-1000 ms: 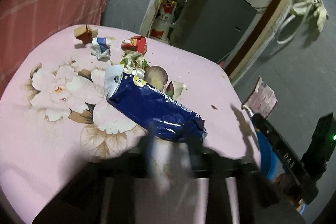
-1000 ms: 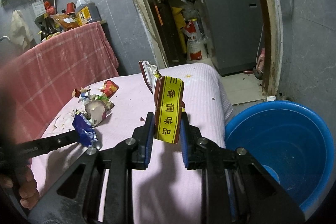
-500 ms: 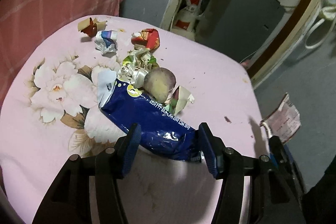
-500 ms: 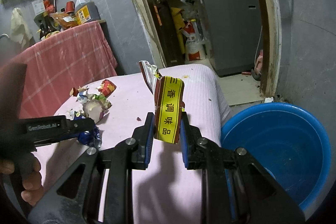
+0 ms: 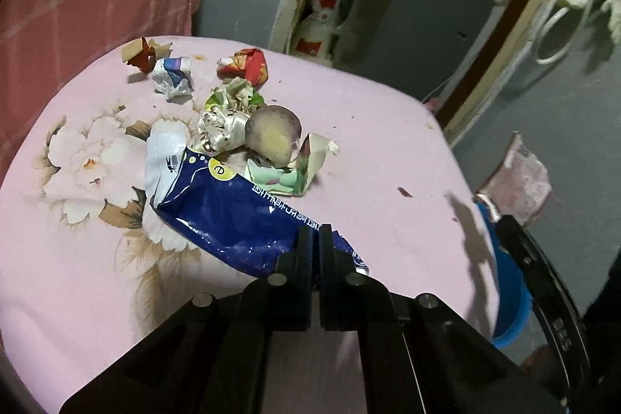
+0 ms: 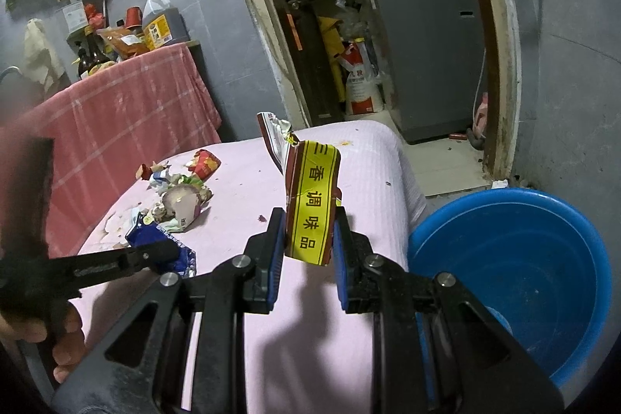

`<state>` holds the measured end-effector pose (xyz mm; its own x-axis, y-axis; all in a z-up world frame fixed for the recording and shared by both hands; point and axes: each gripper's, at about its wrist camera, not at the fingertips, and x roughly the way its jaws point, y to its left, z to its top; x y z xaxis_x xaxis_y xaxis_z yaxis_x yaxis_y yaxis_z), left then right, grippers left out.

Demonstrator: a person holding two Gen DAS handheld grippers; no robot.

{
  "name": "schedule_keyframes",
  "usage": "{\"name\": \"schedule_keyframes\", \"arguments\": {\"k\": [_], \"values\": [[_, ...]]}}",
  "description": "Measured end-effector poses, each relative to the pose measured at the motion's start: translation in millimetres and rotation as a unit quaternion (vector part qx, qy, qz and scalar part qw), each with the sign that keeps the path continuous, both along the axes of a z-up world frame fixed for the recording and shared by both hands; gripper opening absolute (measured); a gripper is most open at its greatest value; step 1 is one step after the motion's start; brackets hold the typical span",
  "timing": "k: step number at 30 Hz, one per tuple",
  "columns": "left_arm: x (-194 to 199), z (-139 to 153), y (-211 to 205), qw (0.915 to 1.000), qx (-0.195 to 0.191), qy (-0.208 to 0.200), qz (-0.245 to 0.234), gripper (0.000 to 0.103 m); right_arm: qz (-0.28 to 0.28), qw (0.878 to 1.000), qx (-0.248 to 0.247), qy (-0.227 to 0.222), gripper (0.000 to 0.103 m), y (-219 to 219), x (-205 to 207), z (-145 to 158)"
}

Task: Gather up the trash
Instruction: 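Lift the yellow packet with the right tool while the left tool lifts the blue bag, then carry both items over the blue basin and open both tools to drop them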

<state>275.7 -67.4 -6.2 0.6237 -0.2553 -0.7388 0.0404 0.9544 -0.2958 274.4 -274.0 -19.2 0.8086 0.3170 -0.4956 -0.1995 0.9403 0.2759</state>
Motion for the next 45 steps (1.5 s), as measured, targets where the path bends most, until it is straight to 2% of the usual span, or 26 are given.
{"name": "schedule_keyframes", "arguments": {"k": [6,12,15,19,25,30,36,39,45], "values": [[-26.0,10.0,6.7,0.9979,0.002,-0.054,-0.035,0.001,0.007,1.000,0.002,-0.005,0.023,0.1,-1.3,1.0],[-45.6,32.5,-1.8,0.9894,0.008,-0.130,-0.064,0.001,0.001,0.999,0.002,-0.039,0.023,-5.3,-12.5,12.8],[-51.7,49.3,-13.7,0.9816,0.007,-0.174,-0.078,0.001,-0.011,0.997,-0.009,-0.072,0.023,-10.6,-22.9,24.7],[-57.0,71.2,-38.7,0.9666,0.009,-0.235,-0.100,0.001,-0.038,0.990,-0.038,-0.128,0.023,-19.8,-41.2,44.3],[-53.4,88.0,-78.2,0.9482,-0.006,-0.284,-0.143,0.001,-0.096,0.975,-0.080,-0.181,0.023,-45.0,-64.9,62.8],[-41.3,87.1,-120.7,0.9371,-0.024,-0.297,-0.181,0.001,-0.134,0.973,-0.067,-0.176,0.023,-77.3,-70.5,63.8],[-27.7,79.5,-154.4,0.9312,-0.027,-0.300,-0.205,0.001,-0.168,0.971,-0.069,-0.156,0.023,-108.3,-69.9,54.3],[-22.3,70.8,-169.8,0.9331,-0.024,-0.290,-0.212,0.001,-0.181,0.973,-0.062,-0.128,0.023,-123.6,-64.9,45.4],[-0.6,46.6,-192.6,0.9471,-0.022,-0.223,-0.230,0.001,-0.194,0.979,-0.031,-0.050,0.024,-147.5,-46.6,23.2]]}}
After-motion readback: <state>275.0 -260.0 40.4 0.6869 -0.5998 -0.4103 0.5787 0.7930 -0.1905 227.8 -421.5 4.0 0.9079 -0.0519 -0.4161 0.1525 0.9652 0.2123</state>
